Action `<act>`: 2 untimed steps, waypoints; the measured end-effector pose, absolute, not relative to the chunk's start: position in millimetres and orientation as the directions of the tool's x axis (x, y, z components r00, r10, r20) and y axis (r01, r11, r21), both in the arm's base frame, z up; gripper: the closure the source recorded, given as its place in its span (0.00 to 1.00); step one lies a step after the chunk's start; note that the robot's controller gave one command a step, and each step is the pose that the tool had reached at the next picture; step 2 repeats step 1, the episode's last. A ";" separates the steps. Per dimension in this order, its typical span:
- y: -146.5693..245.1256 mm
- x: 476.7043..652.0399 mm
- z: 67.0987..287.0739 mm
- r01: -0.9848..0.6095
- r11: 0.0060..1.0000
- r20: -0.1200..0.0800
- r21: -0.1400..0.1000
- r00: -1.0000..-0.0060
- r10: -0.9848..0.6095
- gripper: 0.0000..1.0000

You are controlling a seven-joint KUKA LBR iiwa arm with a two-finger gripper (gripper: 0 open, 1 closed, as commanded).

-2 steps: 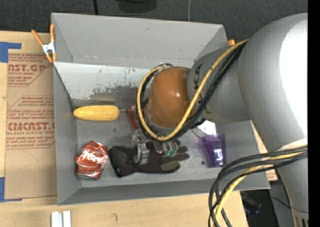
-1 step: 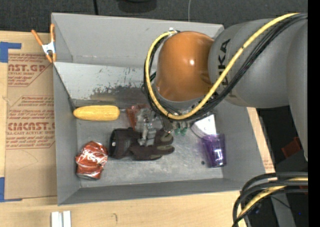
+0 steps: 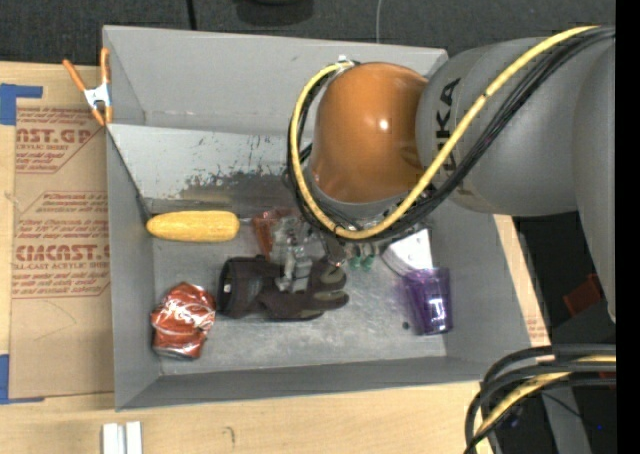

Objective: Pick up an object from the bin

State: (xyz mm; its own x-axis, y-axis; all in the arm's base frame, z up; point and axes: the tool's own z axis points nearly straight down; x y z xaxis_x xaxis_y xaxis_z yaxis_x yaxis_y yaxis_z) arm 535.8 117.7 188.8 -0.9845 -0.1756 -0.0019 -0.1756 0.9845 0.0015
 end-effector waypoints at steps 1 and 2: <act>108.9 549.0 289.3 -0.141 0.990 -0.003 0.001 -0.990 -0.141 1.00; 108.9 549.0 289.3 -0.141 0.990 -0.003 0.001 -0.990 -0.141 1.00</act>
Offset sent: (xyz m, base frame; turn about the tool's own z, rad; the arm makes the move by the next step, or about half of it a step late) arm 0.0000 0.0000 0.0000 0.0000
